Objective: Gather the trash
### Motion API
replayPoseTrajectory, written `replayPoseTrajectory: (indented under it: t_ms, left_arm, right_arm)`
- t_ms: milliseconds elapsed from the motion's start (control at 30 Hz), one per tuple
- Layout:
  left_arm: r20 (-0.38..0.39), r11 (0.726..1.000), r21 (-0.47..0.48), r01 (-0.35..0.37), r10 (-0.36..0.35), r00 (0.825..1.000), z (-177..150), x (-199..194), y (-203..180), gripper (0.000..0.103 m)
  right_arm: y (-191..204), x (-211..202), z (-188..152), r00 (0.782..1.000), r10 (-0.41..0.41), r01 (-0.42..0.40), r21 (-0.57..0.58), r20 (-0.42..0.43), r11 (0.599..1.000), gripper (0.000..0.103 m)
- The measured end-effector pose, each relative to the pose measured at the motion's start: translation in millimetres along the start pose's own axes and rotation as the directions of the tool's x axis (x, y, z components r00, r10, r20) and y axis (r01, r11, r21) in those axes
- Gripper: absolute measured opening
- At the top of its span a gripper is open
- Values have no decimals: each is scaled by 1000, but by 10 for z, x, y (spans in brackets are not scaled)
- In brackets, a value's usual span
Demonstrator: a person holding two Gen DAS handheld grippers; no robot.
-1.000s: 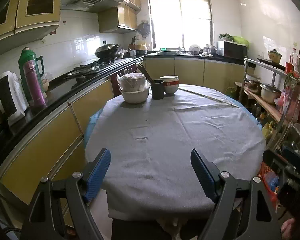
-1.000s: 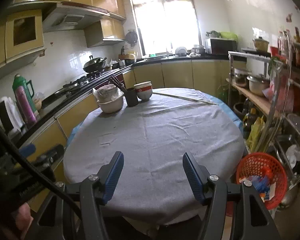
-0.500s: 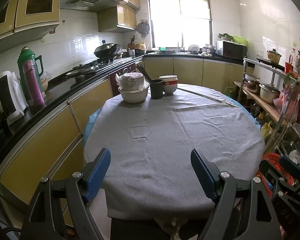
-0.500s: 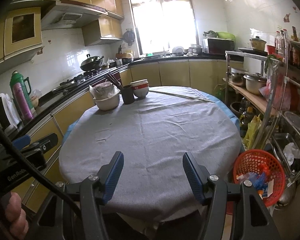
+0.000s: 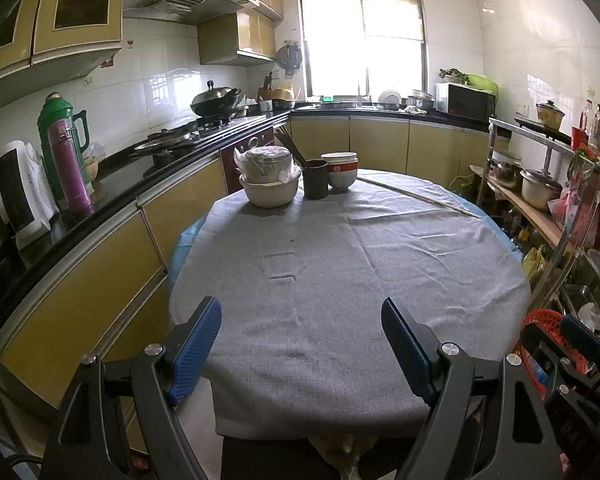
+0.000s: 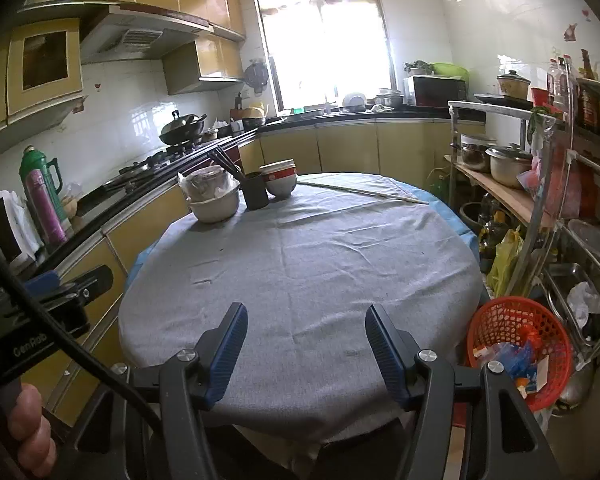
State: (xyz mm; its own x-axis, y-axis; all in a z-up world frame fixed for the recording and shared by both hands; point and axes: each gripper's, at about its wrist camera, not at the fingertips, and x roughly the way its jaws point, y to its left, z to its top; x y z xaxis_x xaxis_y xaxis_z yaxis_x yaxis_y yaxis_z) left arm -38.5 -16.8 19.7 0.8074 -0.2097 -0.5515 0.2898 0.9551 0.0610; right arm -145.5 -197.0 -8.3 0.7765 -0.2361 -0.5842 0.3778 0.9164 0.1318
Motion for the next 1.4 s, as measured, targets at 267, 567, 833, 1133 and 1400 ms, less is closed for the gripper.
replayPoseTrajectory:
  t_ms: [267, 567, 833, 1133, 1400]
  left_arm:
    - [-2, 1000, 0, 1, -1, 1000, 5, -2, 5, 83]
    - [-2, 1000, 4, 2, -2, 1000, -1, -1, 2, 83]
    - [-3, 1000, 3, 1, -1, 1000, -3, 1, 0, 83]
    - [-4, 1000, 4, 4, -4, 1000, -9, 2, -8, 83]
    - [-4, 1000, 5, 4, -4, 1000, -9, 2, -12, 83]
  right_arm:
    - [-13, -9, 3, 1000, 0, 0, 4, -2, 1000, 65]
    - [-36, -6, 0, 1000, -2, 2, 17, -4, 1000, 65]
    - [-41, -5, -2, 1000, -2, 2, 18, -4, 1000, 65]
    - [-45, -5, -14, 1000, -2, 2, 22, -5, 1000, 65]
    - [-49, -7, -13, 1000, -2, 2, 22, -5, 1000, 65]
